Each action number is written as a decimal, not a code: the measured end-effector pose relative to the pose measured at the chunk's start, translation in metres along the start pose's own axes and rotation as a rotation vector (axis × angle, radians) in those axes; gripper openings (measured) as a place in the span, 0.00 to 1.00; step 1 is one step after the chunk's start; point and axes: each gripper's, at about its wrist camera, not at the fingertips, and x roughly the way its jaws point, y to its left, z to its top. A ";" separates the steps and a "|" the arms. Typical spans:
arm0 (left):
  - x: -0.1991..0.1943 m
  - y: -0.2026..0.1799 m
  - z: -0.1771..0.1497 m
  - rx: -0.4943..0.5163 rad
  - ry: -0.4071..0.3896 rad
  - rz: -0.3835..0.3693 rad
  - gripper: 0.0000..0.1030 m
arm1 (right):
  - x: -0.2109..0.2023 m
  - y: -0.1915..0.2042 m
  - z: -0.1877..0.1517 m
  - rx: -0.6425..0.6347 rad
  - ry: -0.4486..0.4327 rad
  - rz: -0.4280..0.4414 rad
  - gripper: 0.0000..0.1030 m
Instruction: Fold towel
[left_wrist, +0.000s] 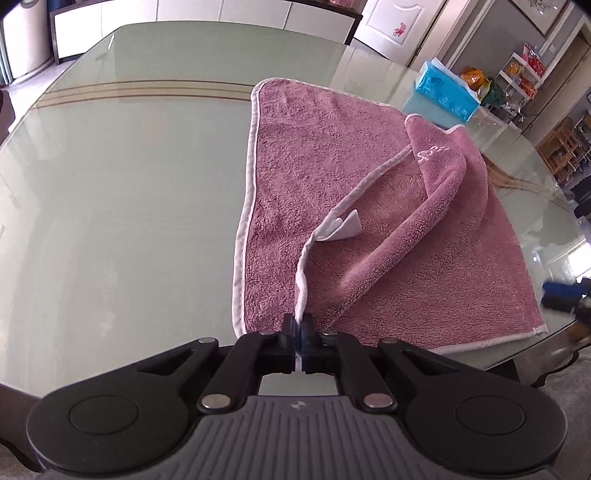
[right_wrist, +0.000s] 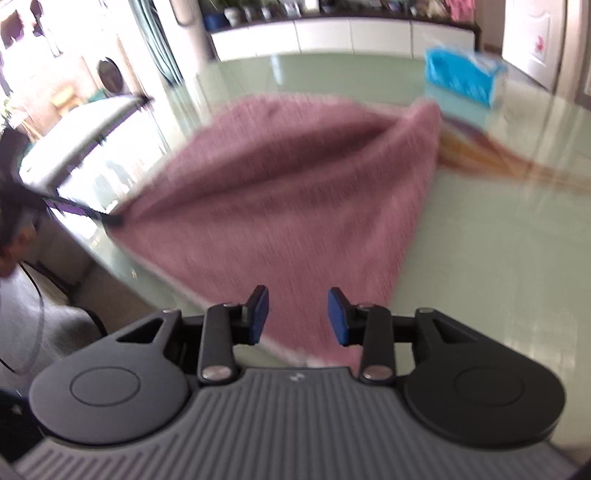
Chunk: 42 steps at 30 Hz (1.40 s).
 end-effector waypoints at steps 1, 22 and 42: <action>0.001 0.000 0.000 0.006 0.001 0.000 0.03 | 0.001 0.002 0.010 -0.010 -0.013 0.002 0.34; 0.004 0.000 0.001 0.065 0.002 -0.014 0.05 | 0.175 0.027 0.129 -0.057 0.089 -0.030 0.32; 0.004 -0.001 0.003 0.083 0.001 -0.007 0.06 | 0.111 0.000 0.068 0.020 0.072 -0.172 0.45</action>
